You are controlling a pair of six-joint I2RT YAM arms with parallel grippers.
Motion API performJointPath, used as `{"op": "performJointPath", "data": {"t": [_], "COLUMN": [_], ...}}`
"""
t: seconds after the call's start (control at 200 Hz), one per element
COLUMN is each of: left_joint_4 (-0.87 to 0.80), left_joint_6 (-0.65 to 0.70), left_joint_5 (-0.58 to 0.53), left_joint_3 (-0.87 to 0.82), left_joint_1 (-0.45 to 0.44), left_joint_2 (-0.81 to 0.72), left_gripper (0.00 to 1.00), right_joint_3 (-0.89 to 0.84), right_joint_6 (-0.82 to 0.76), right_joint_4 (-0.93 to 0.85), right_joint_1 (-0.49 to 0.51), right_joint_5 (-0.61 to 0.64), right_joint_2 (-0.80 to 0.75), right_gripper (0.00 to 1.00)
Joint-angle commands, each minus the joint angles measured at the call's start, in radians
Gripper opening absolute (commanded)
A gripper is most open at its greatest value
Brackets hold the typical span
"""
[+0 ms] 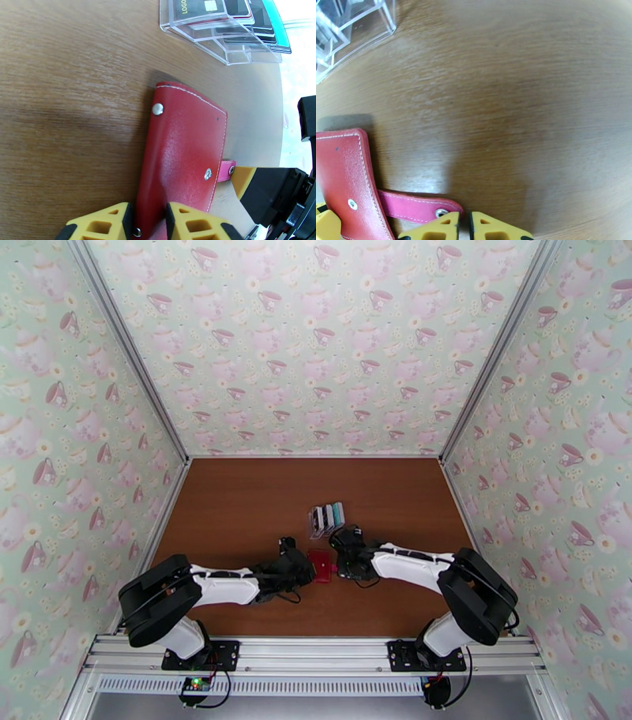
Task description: Put the credit cards into the card holder
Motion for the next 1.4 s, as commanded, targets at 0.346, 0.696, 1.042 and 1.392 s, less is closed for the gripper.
{"op": "performJointPath", "data": {"t": [0.346, 0.696, 1.042, 1.392], "left_joint_4": [-0.305, -0.413, -0.435, -0.383], "left_joint_6": [0.123, 0.222, 0.293, 0.348], "left_joint_5": [0.038, -0.028, -0.015, 0.021], "left_joint_3": [0.067, 0.152, 0.208, 0.212], "left_joint_1": [-0.034, -0.03, 0.006, 0.045], "left_joint_2": [-0.015, -0.095, -0.099, -0.052], "left_gripper": [0.36, 0.39, 0.48, 0.58], "right_joint_3": [0.038, 0.007, -0.021, -0.084], "right_joint_6": [-0.127, -0.135, -0.132, -0.074], "right_joint_4": [0.004, 0.107, 0.155, 0.322], "right_joint_1": [-0.009, -0.009, -0.012, -0.012], "right_joint_5": [-0.068, -0.139, -0.18, -0.299], "right_joint_2": [-0.142, -0.282, -0.199, -0.082], "right_gripper": [0.21, 0.31, 0.37, 0.27]}}
